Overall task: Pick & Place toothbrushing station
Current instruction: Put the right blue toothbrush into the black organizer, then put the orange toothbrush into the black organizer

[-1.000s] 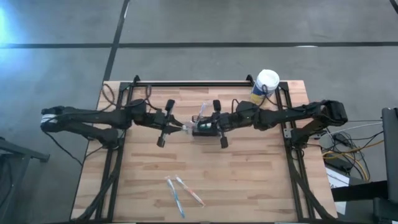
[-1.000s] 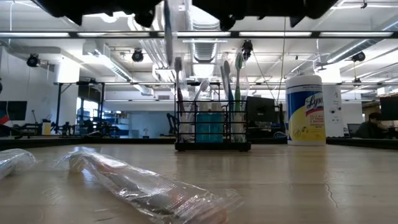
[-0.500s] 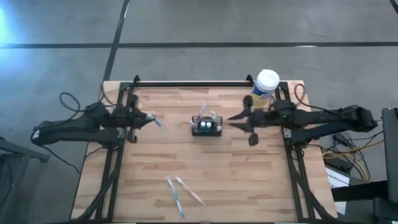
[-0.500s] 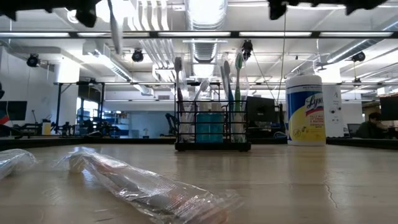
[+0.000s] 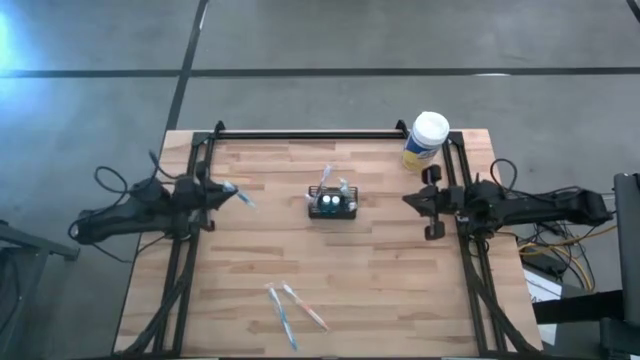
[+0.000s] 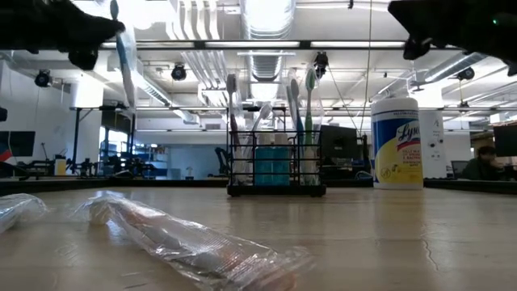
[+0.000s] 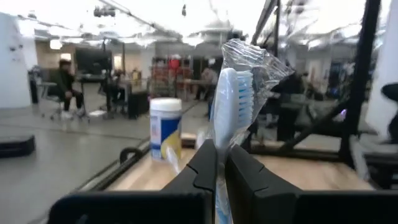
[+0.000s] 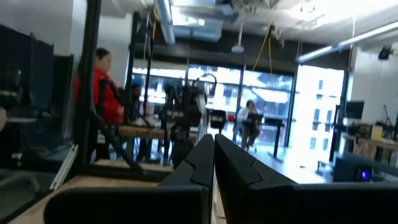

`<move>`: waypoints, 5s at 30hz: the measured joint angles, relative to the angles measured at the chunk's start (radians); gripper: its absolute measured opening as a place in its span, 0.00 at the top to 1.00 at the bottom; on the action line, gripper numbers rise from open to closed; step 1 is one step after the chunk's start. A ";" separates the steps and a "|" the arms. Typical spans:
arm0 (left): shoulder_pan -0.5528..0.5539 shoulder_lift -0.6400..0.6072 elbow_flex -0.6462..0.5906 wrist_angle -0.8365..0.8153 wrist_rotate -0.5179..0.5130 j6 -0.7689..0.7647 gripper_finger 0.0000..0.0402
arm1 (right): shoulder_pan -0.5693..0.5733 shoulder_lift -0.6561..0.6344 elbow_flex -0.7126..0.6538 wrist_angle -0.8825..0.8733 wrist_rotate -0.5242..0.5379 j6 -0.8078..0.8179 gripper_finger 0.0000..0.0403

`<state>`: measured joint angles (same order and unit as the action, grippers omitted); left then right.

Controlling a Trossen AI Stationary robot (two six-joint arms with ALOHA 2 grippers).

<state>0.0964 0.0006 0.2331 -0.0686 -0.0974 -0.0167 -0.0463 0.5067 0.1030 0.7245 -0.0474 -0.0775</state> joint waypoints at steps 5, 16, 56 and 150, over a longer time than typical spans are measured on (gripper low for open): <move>0.001 0.005 -0.035 0.026 -0.032 0.011 0.96 | -0.003 -0.048 -0.086 0.058 0.003 -0.001 0.98; 0.004 0.030 -0.058 0.113 -0.040 -0.022 0.96 | -0.003 -0.046 -0.094 0.012 0.024 0.008 0.98; 0.179 1.324 0.403 0.795 0.213 0.024 0.96 | -0.002 -0.045 -0.094 -0.011 0.022 -0.026 0.98; 0.181 0.292 -0.158 0.225 0.373 0.034 0.99 | -0.003 -0.045 -0.093 -0.159 0.240 0.082 0.98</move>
<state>0.2771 0.2930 0.0751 0.1562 0.2756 0.0172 -0.0490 0.4622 0.0097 0.5656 0.1926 0.0049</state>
